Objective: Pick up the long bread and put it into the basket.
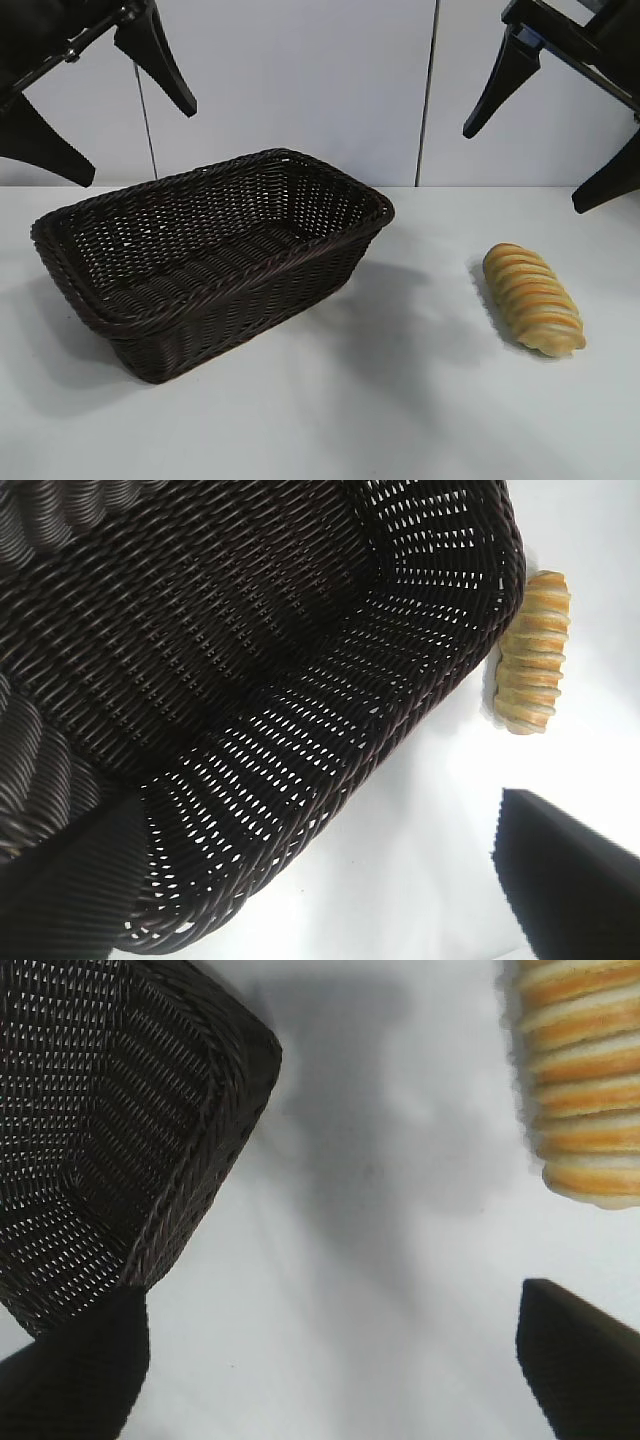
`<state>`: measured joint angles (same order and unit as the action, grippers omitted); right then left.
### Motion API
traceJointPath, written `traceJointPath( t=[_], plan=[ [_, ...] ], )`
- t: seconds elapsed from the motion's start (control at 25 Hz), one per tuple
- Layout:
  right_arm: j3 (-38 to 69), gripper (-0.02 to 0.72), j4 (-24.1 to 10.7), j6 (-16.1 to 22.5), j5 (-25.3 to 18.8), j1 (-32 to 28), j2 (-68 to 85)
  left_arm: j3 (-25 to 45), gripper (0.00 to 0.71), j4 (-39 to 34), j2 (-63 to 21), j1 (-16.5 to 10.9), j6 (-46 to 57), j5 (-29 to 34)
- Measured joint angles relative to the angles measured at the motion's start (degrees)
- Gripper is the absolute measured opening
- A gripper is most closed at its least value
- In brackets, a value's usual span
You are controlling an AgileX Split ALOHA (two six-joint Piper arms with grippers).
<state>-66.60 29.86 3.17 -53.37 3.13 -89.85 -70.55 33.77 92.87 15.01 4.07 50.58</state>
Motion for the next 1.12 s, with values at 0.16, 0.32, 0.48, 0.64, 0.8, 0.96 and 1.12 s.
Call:
traceJointPath(
  t=[0.16,0.32,0.48,0.64,0.8,0.96,1.12],
  plan=[
    [0.00,0.694,0.00,0.00,0.00,0.00,0.00,0.00,0.678,0.00,0.00,0.00,0.00,0.00],
    [0.00,0.694,0.00,0.00,0.00,0.00,0.00,0.00,0.678,0.00,0.00,0.00,0.00,0.00],
    [0.00,0.694,0.00,0.00,0.00,0.00,0.00,0.00,0.678,0.00,0.00,0.00,-0.02,0.00],
    [0.00,0.694,0.00,0.00,0.00,0.00,0.00,0.00,0.678,0.00,0.00,0.00,-0.02,0.00],
    [0.00,0.694,0.00,0.00,0.00,0.00,0.00,0.00,0.678,0.00,0.00,0.00,-0.07,-0.40],
    [0.00,0.694,0.00,0.00,0.00,0.00,0.00,0.00,0.678,0.00,0.00,0.00,-0.07,-2.60],
    [0.00,0.694,0.00,0.00,0.00,0.00,0.00,0.00,0.678,-0.55,-0.07,0.00,0.20,-2.65]
  ],
)
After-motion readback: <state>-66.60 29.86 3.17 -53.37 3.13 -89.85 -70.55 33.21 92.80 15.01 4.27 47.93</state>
